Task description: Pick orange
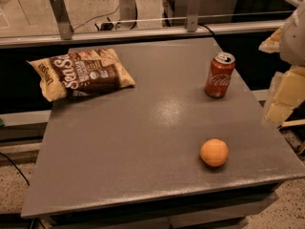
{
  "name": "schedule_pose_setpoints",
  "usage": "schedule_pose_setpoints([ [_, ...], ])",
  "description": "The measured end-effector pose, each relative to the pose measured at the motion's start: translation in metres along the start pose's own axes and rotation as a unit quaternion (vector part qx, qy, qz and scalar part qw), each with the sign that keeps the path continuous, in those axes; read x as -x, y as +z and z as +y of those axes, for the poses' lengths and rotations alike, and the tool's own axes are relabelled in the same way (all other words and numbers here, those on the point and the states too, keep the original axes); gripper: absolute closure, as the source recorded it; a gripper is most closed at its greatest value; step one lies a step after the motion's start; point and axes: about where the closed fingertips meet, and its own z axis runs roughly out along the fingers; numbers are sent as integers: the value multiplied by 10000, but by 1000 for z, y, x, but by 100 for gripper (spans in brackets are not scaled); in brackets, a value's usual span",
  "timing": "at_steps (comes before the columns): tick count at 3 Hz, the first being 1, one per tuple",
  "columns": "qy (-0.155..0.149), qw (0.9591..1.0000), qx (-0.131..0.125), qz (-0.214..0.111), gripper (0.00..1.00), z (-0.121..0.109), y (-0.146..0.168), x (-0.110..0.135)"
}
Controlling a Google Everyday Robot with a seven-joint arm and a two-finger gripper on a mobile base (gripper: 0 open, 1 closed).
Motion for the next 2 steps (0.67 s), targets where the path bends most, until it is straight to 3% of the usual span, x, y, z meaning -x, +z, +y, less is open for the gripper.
schedule_pose_setpoints([
  [1, 0, 10000, -1, 0, 0, 0, 0, 0],
  [2, -74, 9991, 424, 18, 0, 18, 41, 2],
])
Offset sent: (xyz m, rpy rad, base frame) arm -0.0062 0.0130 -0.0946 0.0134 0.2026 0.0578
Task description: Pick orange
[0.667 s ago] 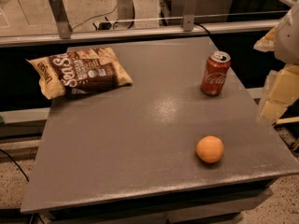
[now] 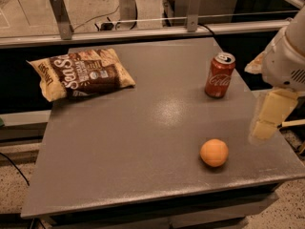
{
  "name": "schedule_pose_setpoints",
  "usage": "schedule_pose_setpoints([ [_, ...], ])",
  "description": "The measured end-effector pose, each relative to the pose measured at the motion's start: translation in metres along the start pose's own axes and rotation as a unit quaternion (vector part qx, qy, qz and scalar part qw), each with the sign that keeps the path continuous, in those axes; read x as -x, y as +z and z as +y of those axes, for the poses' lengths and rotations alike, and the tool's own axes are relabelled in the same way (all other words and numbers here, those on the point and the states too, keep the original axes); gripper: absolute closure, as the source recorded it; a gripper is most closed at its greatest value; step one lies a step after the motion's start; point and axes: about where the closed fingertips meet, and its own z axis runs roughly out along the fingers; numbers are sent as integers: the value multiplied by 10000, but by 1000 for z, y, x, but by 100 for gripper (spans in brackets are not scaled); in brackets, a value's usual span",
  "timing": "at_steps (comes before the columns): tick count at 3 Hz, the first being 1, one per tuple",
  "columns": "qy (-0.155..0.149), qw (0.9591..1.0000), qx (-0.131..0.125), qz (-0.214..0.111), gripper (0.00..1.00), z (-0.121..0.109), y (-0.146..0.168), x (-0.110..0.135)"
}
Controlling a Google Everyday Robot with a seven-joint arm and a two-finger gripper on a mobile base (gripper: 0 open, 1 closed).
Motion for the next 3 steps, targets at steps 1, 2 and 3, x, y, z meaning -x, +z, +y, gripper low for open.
schedule_pose_setpoints([
  [1, -274, 9991, 320, 13, 0, 32, 39, 24],
  [2, -670, 9961, 573, -105, 0, 61, 65, 44],
  [3, -948, 9935, 629, -39, 0, 79, 84, 52],
])
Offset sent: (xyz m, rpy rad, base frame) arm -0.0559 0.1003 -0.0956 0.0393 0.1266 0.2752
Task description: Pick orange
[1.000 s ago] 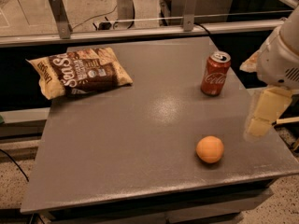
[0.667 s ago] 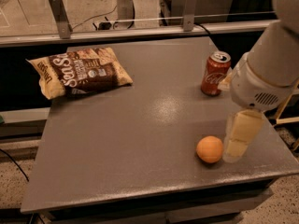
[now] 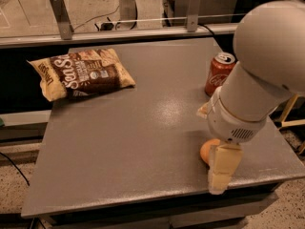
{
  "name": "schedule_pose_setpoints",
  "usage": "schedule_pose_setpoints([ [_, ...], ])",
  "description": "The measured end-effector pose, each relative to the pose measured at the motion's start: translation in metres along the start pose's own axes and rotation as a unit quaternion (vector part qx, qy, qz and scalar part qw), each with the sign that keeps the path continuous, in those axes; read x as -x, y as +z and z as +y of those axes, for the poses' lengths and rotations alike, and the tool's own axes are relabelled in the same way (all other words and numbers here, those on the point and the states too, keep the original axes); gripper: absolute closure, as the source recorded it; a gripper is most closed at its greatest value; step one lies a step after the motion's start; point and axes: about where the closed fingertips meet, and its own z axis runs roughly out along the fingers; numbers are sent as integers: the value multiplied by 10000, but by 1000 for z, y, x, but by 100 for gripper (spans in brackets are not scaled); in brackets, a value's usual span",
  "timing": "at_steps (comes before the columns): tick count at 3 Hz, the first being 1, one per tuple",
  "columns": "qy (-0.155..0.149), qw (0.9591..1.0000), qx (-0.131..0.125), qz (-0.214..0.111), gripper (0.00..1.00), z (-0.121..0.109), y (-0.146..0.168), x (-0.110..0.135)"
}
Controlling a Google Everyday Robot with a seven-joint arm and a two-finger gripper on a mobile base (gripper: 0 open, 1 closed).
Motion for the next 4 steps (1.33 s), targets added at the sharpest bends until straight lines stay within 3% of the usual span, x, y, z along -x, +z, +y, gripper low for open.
schedule_pose_setpoints([
  [2, 9, 9998, -128, 146, 3, -1, 27, -17],
  [4, 0, 9998, -138, 149, 49, 0, 25, -16],
])
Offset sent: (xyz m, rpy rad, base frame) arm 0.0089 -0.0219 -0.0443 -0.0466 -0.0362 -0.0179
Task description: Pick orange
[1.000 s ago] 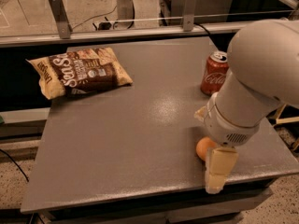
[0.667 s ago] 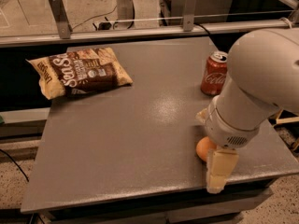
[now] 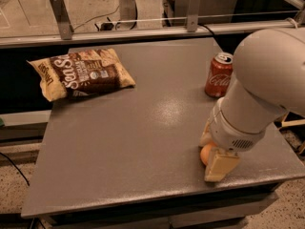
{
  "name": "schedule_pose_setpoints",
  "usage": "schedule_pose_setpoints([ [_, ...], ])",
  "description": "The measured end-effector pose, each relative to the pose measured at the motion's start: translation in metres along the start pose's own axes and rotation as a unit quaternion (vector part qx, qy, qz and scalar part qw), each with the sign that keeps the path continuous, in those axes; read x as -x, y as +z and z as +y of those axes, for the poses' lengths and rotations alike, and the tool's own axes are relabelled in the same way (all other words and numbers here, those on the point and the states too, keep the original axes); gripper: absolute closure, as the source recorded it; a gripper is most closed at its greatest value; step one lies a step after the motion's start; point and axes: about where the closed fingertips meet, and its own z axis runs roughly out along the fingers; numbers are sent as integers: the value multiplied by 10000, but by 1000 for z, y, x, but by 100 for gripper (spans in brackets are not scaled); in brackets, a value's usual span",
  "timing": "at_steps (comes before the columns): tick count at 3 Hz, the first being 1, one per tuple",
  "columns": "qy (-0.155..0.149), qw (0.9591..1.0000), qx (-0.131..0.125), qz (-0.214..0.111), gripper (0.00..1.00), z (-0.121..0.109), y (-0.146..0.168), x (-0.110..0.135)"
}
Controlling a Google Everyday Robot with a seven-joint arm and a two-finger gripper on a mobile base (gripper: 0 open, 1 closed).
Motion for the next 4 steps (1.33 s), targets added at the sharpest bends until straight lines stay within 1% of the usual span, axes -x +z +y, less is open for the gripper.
schedule_pose_setpoints([
  [1, -26, 10000, -19, -12, 80, 0, -3, 1],
  [2, -158, 9998, -74, -111, 100, -2, -16, 3],
  [3, -283, 9957, -600, -653, 100, -10, -80, 4],
  [4, -278, 9882, -729, -1319, 100, -14, -114, 8],
])
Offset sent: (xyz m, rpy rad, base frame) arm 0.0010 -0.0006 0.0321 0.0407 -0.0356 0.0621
